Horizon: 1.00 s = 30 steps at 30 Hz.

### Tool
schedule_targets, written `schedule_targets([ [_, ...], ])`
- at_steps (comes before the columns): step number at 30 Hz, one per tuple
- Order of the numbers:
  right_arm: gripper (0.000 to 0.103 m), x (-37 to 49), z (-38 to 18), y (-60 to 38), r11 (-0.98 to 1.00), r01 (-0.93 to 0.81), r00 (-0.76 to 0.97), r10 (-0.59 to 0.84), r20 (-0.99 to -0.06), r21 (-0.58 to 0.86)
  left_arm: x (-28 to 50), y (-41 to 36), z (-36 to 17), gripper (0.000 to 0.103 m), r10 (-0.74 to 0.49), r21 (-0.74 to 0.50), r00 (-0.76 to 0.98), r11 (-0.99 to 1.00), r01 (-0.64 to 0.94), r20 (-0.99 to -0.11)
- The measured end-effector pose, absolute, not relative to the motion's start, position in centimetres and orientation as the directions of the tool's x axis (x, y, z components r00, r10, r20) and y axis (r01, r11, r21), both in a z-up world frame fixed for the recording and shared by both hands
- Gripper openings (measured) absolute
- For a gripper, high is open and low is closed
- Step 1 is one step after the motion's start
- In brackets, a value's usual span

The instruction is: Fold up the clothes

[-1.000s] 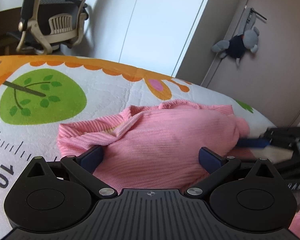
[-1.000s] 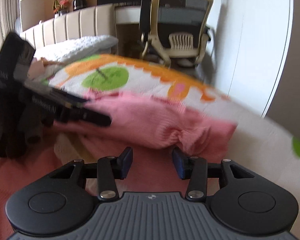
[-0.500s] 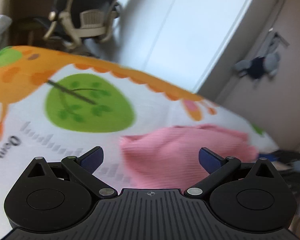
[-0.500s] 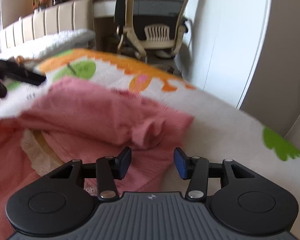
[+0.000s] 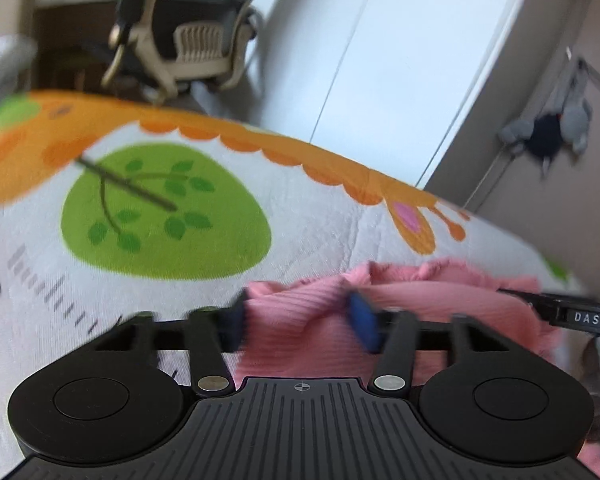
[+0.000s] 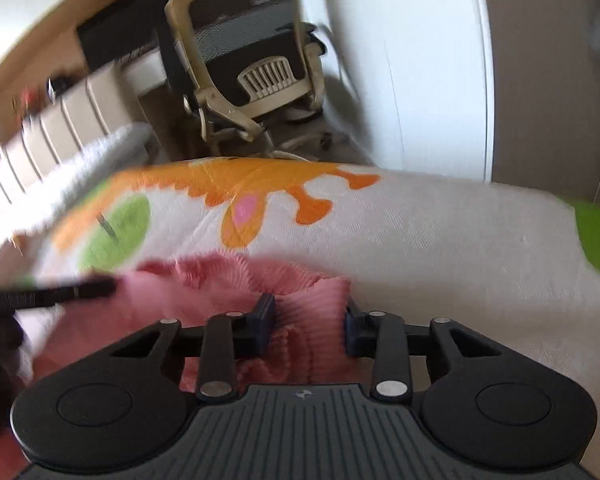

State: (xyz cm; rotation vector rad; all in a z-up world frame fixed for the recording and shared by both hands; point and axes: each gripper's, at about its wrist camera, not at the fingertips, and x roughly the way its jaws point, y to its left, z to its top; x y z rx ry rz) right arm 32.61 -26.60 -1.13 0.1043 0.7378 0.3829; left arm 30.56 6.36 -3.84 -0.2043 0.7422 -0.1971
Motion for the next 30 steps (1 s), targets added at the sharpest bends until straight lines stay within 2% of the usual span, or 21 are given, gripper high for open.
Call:
schedule_targets([
  [1, 0.013, 32.1, -0.5, -26.4, 0.923, -0.317, 0.675, 0.38, -0.633, 0.216, 30.3, 6.1, -3.5, 0.019, -0.25, -0.246, 0.722, 0.963, 0.114, -0.645],
  [2, 0.012, 31.5, 0.4, -26.3, 0.92, -0.329, 0.679, 0.387, -0.624, 0.213, 30.0, 5.9, -3.2, 0.017, -0.254, -0.241, 0.722, 0.963, 0.123, -0.644],
  [4, 0.011, 29.5, 3.0, -27.5, 0.903, -0.363, 0.704, 0.428, -0.568, 0.23, 28.8, 6.2, -1.3, 0.015, -0.279, -0.242, 0.738, 0.957, 0.16, -0.614],
  [8, 0.01, 22.7, 7.3, -29.7, 0.864, -0.474, 0.73, 0.495, -0.471, 0.173, 22.5, 7.4, 4.0, 0.015, -0.369, -0.22, 0.79, 0.929, 0.297, -0.489],
  [11, 0.01, 17.3, 7.1, -30.8, 0.831, -0.542, 0.704, 0.529, -0.474, 0.122, 16.7, 8.0, 5.6, 0.016, -0.445, -0.193, 0.785, 0.895, 0.401, -0.431],
  [13, 0.01, 14.2, 5.6, -31.1, 0.811, -0.579, 0.67, 0.532, -0.518, 0.084, 13.5, 7.9, 4.8, 0.018, -0.469, -0.17, 0.759, 0.88, 0.443, -0.451],
  [15, 0.01, 12.1, 4.1, -31.7, 0.783, -0.618, 0.625, 0.542, -0.562, 0.068, 10.7, 8.1, 3.4, 0.023, -0.491, -0.174, 0.715, 0.864, 0.473, -0.498],
  [18, 0.017, 9.7, 2.2, -32.8, 0.74, -0.668, 0.553, 0.562, -0.615, 0.075, 7.7, 8.5, 1.4, 0.037, -0.545, -0.216, 0.63, 0.825, 0.523, -0.554],
  [20, 0.029, 8.9, 2.1, -34.1, 0.727, -0.675, 0.531, 0.598, -0.6, 0.127, 6.6, 9.5, 0.9, 0.067, -0.593, -0.283, 0.585, 0.794, 0.537, -0.553],
  [21, 0.032, 8.7, 2.5, -34.9, 0.729, -0.667, 0.537, 0.614, -0.579, 0.153, 6.2, 10.2, 0.8, 0.074, -0.616, -0.324, 0.566, 0.78, 0.536, -0.548],
  [22, 0.04, 8.6, 2.8, -35.7, 0.729, -0.66, 0.543, 0.629, -0.557, 0.18, 6.0, 11.0, 0.9, 0.086, -0.64, -0.366, 0.553, 0.764, 0.531, -0.533],
  [23, 0.05, 8.5, 3.2, -36.4, 0.731, -0.649, 0.552, 0.644, -0.53, 0.212, 5.9, 11.8, 1.0, 0.094, -0.668, -0.417, 0.548, 0.743, 0.523, -0.504],
  [26, 0.072, 9.7, 4.3, -38.4, 0.746, -0.562, 0.6, 0.665, -0.445, 0.357, 6.8, 13.7, 1.1, 0.095, -0.694, -0.551, 0.575, 0.709, 0.441, -0.433],
  [30, 0.074, 14.3, 2.6, -38.6, 0.691, -0.404, 0.58, 0.7, -0.416, 0.599, 11.0, 13.9, -1.0, 0.095, -0.673, -0.675, 0.572, 0.691, 0.259, -0.47],
])
